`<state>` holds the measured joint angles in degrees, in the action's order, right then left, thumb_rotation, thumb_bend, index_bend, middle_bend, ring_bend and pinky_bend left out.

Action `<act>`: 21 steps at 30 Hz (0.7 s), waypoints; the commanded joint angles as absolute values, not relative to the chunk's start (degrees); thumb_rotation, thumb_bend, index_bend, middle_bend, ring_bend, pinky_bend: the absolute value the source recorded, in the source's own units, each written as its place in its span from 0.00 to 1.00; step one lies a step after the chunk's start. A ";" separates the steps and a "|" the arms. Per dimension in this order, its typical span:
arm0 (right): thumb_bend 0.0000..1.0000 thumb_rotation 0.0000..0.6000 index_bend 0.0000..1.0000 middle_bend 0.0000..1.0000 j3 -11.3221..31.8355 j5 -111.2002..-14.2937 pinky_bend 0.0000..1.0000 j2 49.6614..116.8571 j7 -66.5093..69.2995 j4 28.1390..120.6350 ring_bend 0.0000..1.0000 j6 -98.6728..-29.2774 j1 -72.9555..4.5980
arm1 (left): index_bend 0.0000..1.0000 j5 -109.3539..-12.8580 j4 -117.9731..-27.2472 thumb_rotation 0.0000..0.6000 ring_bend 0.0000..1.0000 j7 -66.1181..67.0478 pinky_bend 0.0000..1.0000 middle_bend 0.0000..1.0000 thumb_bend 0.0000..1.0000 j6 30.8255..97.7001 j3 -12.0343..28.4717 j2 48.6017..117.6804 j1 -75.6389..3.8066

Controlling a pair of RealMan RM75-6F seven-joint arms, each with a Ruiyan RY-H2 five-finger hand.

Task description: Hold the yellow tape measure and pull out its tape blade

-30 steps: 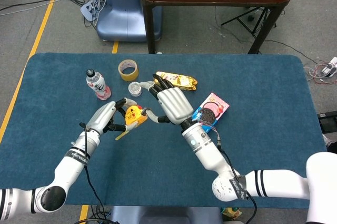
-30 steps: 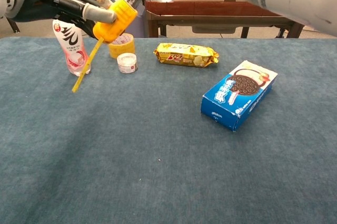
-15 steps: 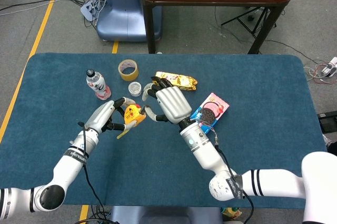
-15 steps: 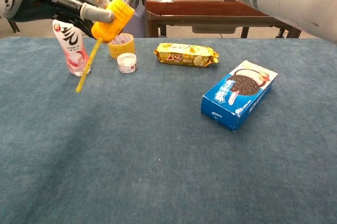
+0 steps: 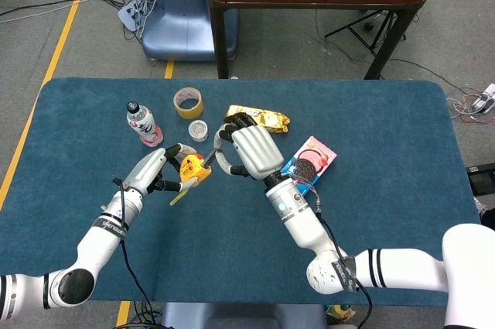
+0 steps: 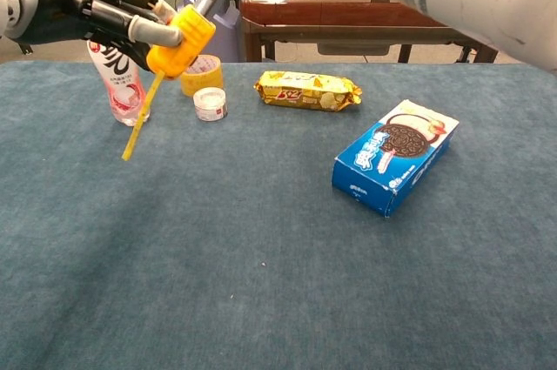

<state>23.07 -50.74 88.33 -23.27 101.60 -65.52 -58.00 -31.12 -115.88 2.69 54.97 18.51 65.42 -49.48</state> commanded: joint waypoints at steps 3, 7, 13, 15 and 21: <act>0.65 1.00 0.63 0.45 22.83 -51.66 0.14 86.32 -22.06 102.67 0.23 -65.98 -56.41 | 0.52 -32.54 -114.05 1.00 0.43 2.33 0.23 0.55 0.26 53.51 17.16 65.45 -48.74; 0.66 1.00 0.64 0.46 22.90 -52.33 0.14 83.46 -20.36 104.24 0.24 -66.24 -54.51 | 0.52 -34.18 -111.98 1.00 0.43 1.50 0.23 0.55 0.26 51.75 15.74 65.54 -47.76; 0.66 1.00 0.64 0.46 23.19 -53.44 0.14 78.72 -17.68 106.68 0.24 -66.55 -51.60 | 0.52 -36.92 -109.27 1.00 0.43 -0.52 0.23 0.55 0.26 49.47 14.21 65.75 -46.06; 0.67 1.00 0.64 0.47 23.47 -53.60 0.14 77.26 -16.80 107.28 0.24 -66.57 -50.81 | 0.52 -37.74 -108.46 1.00 0.43 -1.24 0.23 0.55 0.26 48.67 13.82 65.73 -45.56; 0.67 1.00 0.65 0.47 24.48 -53.37 0.14 72.82 -14.38 108.39 0.24 -66.30 -48.66 | 0.53 -41.43 -106.32 1.00 0.43 -3.00 0.23 0.55 0.26 46.30 12.35 65.28 -43.89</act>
<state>24.14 -53.47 73.63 -14.97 108.05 -66.40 -49.25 -40.73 -106.86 -2.56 46.83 12.79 65.42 -44.36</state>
